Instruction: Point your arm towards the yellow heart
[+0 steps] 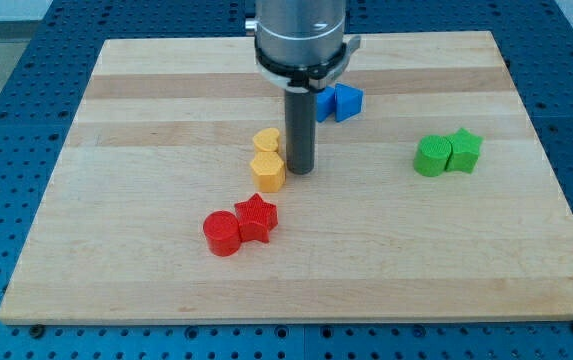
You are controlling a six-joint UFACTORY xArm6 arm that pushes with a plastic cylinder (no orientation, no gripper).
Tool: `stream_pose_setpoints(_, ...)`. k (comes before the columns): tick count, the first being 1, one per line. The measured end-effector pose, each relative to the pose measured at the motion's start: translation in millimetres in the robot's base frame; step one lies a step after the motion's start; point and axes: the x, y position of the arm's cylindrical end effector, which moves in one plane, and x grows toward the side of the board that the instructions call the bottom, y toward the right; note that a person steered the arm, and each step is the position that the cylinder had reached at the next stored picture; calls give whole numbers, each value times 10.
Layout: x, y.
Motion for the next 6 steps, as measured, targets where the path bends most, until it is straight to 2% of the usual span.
stream_pose_setpoints(2,135,-268)
stream_pose_setpoints(6,-245,97)
